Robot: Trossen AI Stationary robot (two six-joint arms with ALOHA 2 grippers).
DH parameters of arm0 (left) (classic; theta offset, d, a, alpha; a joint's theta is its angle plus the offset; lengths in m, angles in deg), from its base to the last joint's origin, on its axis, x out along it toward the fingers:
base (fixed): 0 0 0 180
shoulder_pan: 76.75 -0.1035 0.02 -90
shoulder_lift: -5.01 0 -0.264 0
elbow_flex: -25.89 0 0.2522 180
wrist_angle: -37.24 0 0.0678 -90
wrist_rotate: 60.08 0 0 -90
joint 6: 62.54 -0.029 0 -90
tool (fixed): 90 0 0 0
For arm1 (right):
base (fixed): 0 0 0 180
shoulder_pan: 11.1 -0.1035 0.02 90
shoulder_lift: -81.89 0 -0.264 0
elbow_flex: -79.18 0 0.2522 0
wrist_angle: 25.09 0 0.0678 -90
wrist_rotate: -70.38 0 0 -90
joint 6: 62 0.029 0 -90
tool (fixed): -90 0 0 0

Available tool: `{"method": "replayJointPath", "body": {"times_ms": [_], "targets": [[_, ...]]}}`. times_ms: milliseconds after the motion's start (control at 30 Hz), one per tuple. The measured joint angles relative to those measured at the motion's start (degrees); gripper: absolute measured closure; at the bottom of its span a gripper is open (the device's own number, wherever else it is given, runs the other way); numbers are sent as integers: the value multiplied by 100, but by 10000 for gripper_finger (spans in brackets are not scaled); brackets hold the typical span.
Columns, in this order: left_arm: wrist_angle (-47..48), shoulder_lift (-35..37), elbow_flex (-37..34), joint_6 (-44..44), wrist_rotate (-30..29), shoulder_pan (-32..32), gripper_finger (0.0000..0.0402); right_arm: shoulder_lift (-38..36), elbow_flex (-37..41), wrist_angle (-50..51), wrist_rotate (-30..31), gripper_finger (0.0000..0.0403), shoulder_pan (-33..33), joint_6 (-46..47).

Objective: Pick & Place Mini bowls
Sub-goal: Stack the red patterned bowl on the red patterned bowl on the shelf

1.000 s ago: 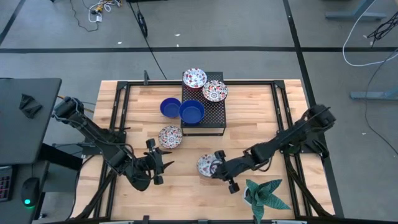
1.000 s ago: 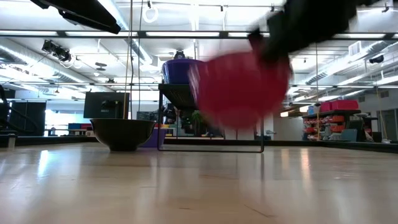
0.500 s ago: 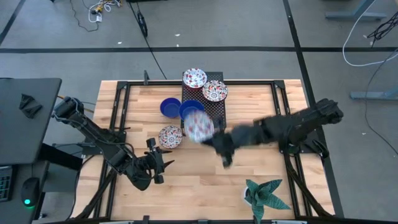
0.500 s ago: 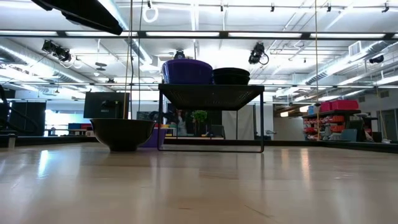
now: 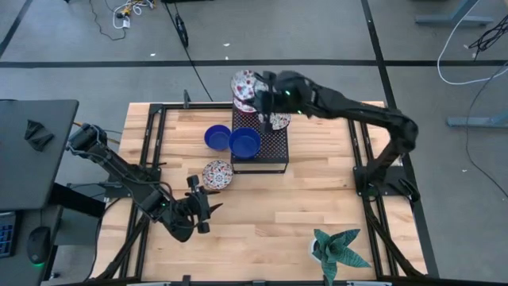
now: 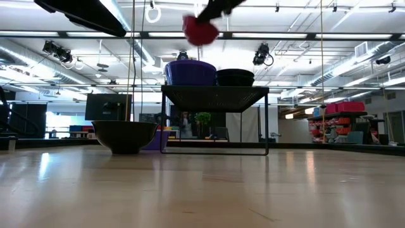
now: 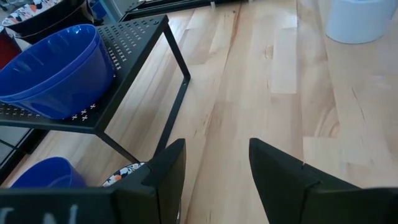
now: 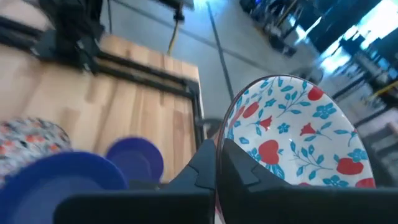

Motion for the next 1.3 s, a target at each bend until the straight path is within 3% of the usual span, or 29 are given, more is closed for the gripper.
{"method": "replayJointPath", "body": {"times_ms": [433,1300], "targets": [[16,0,0,22,2,-24,220,946,-15,91,-325,398,651,37],[3,0,1,33,4,-24,220,1182,-18,428,-336,395,739,520]]}}
